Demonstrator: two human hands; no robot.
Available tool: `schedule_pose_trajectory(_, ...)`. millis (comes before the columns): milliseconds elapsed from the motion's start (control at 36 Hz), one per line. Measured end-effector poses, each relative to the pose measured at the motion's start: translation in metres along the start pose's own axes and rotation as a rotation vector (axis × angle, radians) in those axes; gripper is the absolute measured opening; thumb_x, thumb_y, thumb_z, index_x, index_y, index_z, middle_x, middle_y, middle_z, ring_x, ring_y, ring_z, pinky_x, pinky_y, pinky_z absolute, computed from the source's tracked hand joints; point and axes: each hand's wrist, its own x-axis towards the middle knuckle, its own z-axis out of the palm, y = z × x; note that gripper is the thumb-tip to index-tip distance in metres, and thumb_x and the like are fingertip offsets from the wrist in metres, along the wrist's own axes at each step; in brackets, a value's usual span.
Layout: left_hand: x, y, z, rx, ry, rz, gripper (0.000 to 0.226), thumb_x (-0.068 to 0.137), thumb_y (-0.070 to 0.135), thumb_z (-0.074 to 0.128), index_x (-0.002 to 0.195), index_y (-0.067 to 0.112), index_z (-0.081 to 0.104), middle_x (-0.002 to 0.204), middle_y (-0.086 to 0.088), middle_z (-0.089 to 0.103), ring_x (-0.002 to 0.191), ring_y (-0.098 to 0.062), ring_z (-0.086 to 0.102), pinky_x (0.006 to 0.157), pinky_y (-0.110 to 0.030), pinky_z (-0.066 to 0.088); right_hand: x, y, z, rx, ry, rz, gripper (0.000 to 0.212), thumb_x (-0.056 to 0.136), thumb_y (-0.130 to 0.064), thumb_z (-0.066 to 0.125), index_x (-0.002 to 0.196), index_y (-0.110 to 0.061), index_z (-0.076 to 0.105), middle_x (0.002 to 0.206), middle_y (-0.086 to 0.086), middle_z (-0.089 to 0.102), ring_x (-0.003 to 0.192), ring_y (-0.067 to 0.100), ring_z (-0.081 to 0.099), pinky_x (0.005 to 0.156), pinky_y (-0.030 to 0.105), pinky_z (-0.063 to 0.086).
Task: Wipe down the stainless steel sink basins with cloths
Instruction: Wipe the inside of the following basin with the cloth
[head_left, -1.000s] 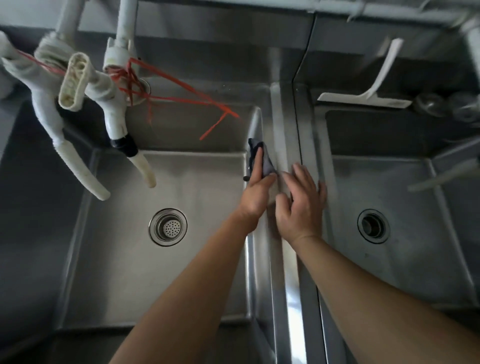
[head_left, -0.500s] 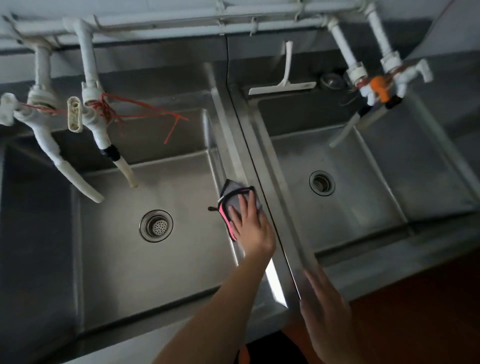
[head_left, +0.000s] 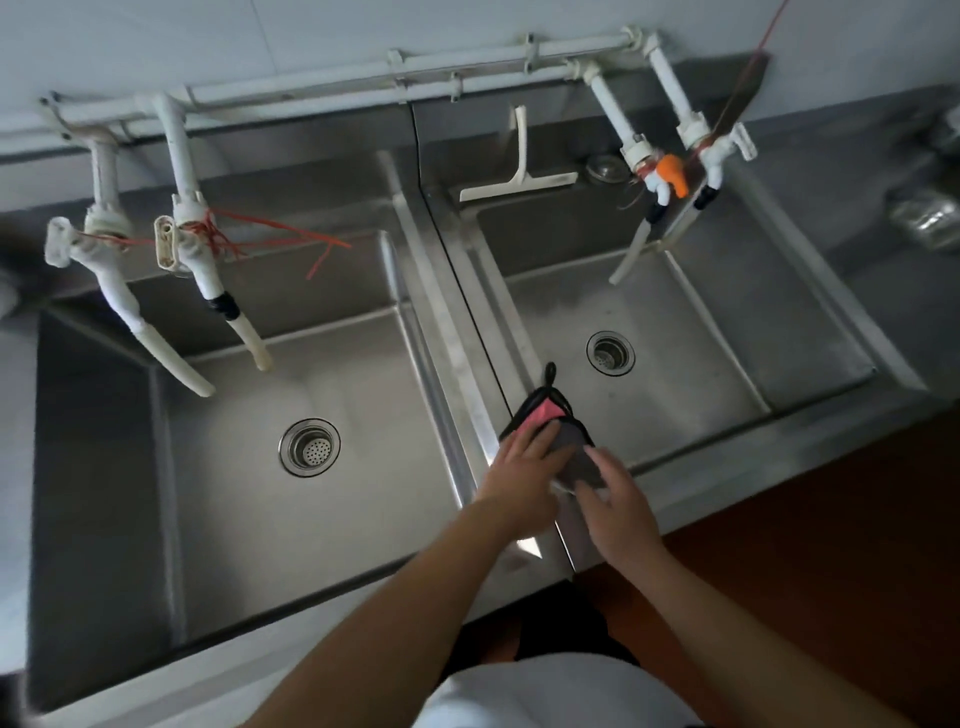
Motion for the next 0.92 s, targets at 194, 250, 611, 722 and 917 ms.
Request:
schedule_pose_trajectory(194,-0.047,-0.036,-0.002,-0.210,0.198,-0.489,0.069,0.100,0.030,0.048,0.158,0.039,0.011,0.168,0.007,-0.005,0.154,-0.023,-0.009,0.124,-0.044,0.005,0.038,-0.005,0.041,-0.543,-0.284,-0.237,0.075,0.096,-0.066,0.028,0.154,-0.041,-0.012,0.164,-0.005,-0.021,0.152,0.024,-0.012,0.120,0.057,0.006)
schedule_pose_trajectory(250,-0.045,-0.033,0.003,-0.230,0.193,-0.591,0.068,0.102,0.034,0.045,0.158,0.037,0.006,0.167,0.006,-0.006,0.154,-0.023,-0.010,0.124,-0.044,0.006,0.053,-0.002,0.047,-0.577,-0.313,-0.234,0.075,0.093,-0.071,0.016,0.151,-0.042,-0.022,0.161,-0.005,-0.030,0.150,0.025,-0.022,0.119,0.058,-0.002)
schedule_pose_trajectory(611,0.046,0.007,0.000,-0.346,0.469,-0.894,0.062,0.104,0.041,0.035,0.156,0.045,0.002,0.167,0.008,-0.010,0.154,-0.021,-0.011,0.123,-0.041,-0.002,0.137,0.036,0.019,-0.314,-0.439,-0.485,0.059,0.099,-0.058,0.005,0.149,-0.042,-0.021,0.162,-0.003,-0.029,0.153,0.023,-0.009,0.123,0.043,0.013)
schedule_pose_trajectory(722,0.092,-0.012,-0.023,-0.328,0.511,-0.941,0.060,0.104,0.038,0.035,0.157,0.045,0.006,0.168,0.008,-0.007,0.154,-0.021,-0.009,0.122,-0.041,-0.001,0.162,0.036,0.032,-0.099,-0.450,-0.530,0.061,0.099,-0.058,0.002,0.155,-0.037,-0.006,0.164,-0.003,-0.024,0.152,0.010,-0.012,0.125,0.031,0.008)
schedule_pose_trajectory(917,0.127,-0.009,-0.001,-0.146,0.505,-1.043,0.053,0.104,0.048,0.021,0.155,0.050,0.004,0.168,0.005,-0.008,0.155,-0.019,-0.008,0.125,-0.038,-0.003,0.225,-0.026,0.041,0.218,-0.451,-0.416,0.048,0.107,-0.037,0.021,0.154,-0.040,0.012,0.167,-0.005,-0.010,0.151,0.007,0.004,0.117,0.019,0.013)
